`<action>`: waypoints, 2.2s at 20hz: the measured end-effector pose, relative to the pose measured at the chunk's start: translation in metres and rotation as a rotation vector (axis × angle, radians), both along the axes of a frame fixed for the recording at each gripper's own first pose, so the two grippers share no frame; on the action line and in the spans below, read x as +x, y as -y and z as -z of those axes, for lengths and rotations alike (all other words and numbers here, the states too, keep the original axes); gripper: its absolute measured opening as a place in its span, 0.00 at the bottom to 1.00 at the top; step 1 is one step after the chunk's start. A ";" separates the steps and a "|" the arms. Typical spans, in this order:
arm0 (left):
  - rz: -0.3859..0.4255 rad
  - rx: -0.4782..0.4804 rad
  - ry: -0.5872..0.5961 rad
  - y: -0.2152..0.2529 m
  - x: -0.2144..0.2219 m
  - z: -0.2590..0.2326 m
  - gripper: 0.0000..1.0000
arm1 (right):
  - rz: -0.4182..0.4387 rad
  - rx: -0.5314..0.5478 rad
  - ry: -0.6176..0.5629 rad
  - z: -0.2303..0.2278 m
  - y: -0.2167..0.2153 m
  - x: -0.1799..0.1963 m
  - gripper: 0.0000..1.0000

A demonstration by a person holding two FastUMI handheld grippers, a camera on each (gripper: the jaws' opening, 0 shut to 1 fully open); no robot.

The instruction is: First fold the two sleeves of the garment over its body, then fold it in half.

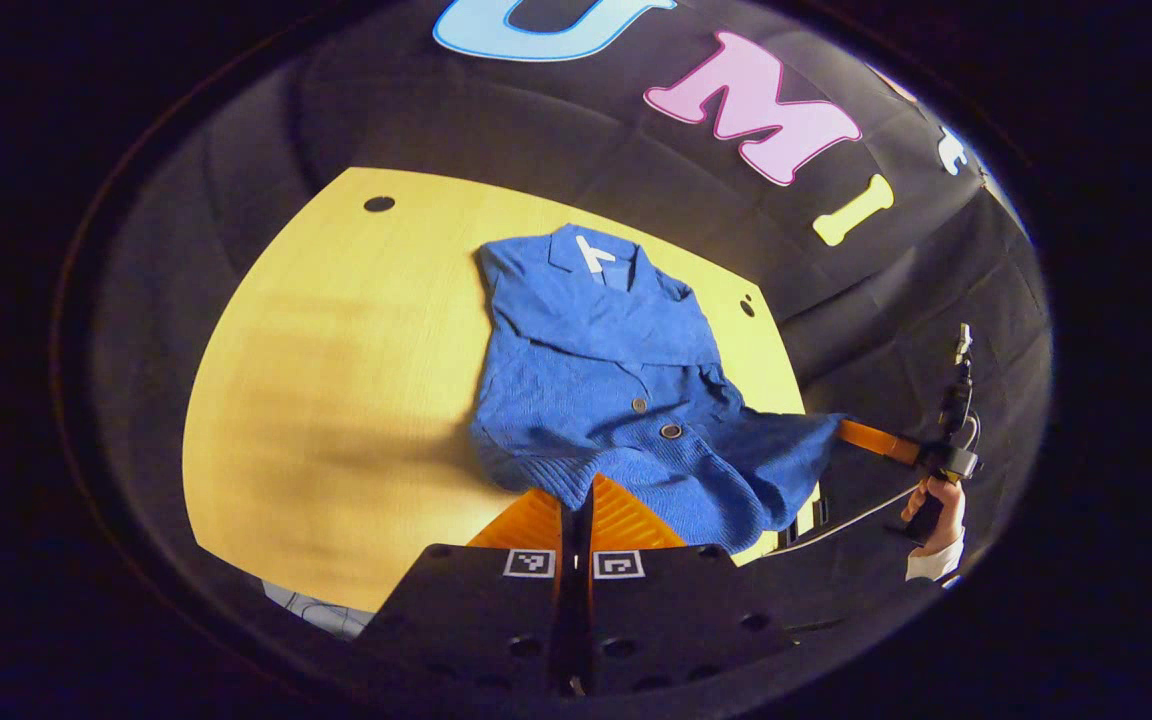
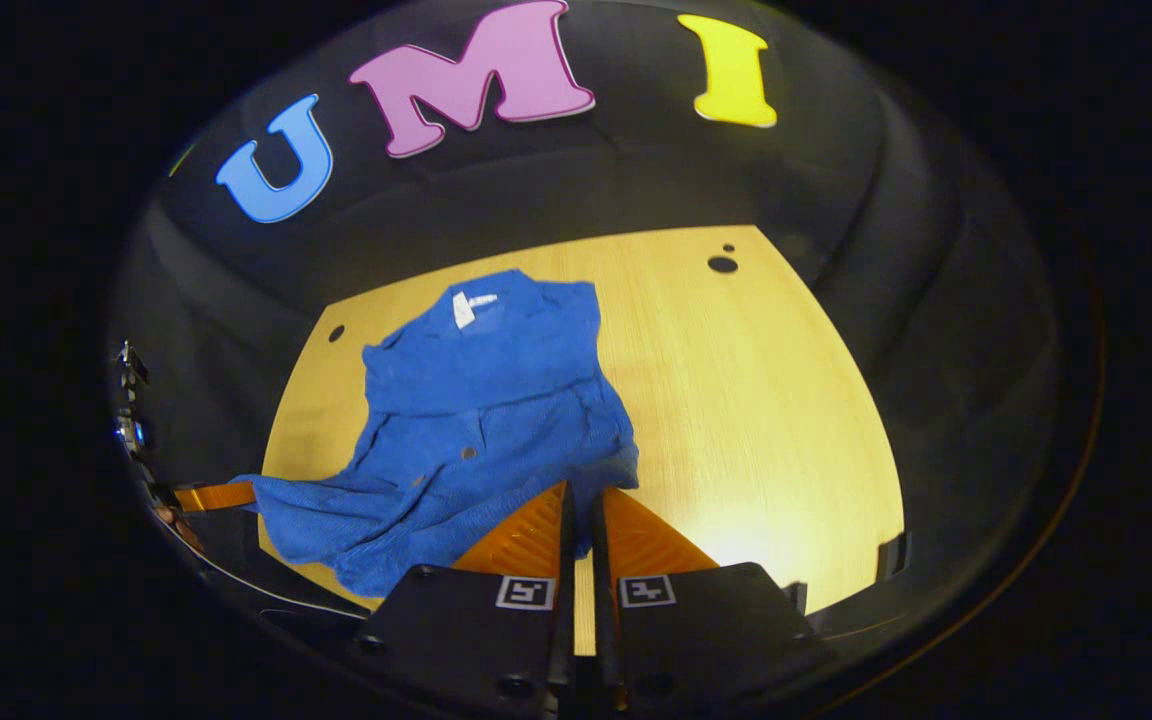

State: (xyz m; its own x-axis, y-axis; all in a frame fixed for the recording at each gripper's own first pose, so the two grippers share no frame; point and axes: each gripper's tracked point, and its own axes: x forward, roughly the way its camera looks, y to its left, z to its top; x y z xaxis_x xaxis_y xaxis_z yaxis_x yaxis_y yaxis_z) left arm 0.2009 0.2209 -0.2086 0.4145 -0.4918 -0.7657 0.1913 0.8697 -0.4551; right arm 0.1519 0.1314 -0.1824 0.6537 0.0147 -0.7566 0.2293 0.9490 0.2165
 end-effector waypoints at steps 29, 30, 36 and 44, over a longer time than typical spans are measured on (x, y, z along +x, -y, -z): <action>-0.277 0.208 0.036 0.021 0.328 0.103 0.12 | -0.195 0.078 0.042 0.144 0.031 0.380 0.95; -0.297 0.196 0.077 0.019 0.334 0.094 0.27 | -0.200 0.076 0.082 0.130 0.030 0.381 0.99; -0.285 0.250 0.341 0.008 0.322 0.033 0.65 | -0.213 -0.004 0.286 0.031 0.037 0.353 0.99; -0.281 0.297 0.705 0.018 0.199 -0.094 0.81 | -0.195 -0.030 0.500 -0.096 0.006 0.216 0.98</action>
